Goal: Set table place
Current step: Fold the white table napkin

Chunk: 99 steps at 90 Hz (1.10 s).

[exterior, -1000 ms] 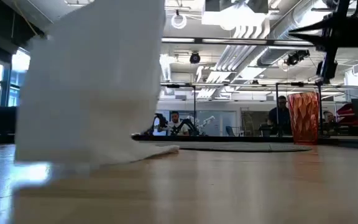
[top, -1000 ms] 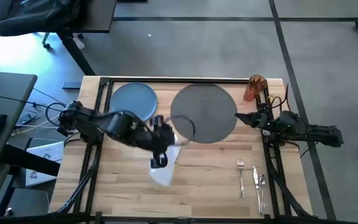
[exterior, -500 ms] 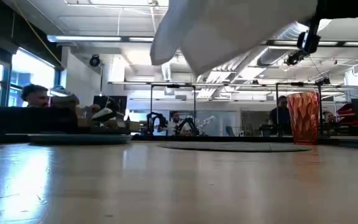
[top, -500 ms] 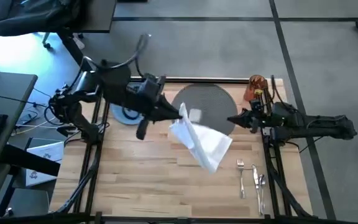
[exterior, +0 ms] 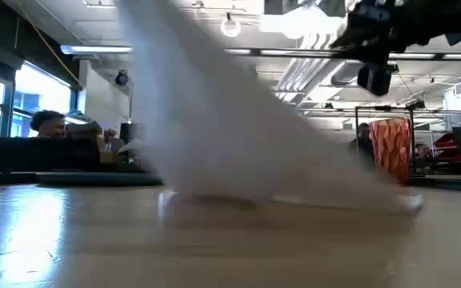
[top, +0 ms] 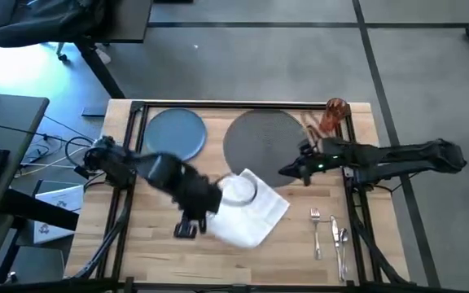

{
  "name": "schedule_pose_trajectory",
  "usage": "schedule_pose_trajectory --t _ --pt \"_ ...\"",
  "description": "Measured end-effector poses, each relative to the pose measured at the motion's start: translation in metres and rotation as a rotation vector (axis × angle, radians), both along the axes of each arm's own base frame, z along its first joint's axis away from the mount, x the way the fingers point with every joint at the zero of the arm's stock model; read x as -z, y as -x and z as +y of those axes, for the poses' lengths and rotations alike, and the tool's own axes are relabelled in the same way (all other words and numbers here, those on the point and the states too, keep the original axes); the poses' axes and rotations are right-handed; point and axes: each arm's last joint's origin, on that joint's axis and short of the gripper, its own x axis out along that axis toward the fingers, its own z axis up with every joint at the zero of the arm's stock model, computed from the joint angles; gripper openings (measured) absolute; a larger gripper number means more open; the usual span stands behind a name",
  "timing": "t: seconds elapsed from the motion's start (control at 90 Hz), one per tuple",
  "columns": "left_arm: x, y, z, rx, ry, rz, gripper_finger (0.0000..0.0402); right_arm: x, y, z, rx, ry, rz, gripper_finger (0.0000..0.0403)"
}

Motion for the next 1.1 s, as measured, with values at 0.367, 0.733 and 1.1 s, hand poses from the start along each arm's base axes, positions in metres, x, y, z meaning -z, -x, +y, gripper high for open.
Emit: schedule_pose_trajectory --t 0.367,0.733,1.1 --pt "0.070 0.032 -0.060 -0.155 -0.091 0.158 0.0000 0.010 -0.101 -0.001 -0.312 0.235 0.136 0.0168" --pt "0.073 0.049 -0.081 -0.295 -0.126 0.125 0.0000 0.040 -0.212 -0.010 -0.678 0.617 0.402 0.0170" --pt "0.072 0.054 -0.086 -0.395 -0.164 0.061 0.0000 0.081 -0.252 -0.012 -0.900 0.628 0.556 0.0164"
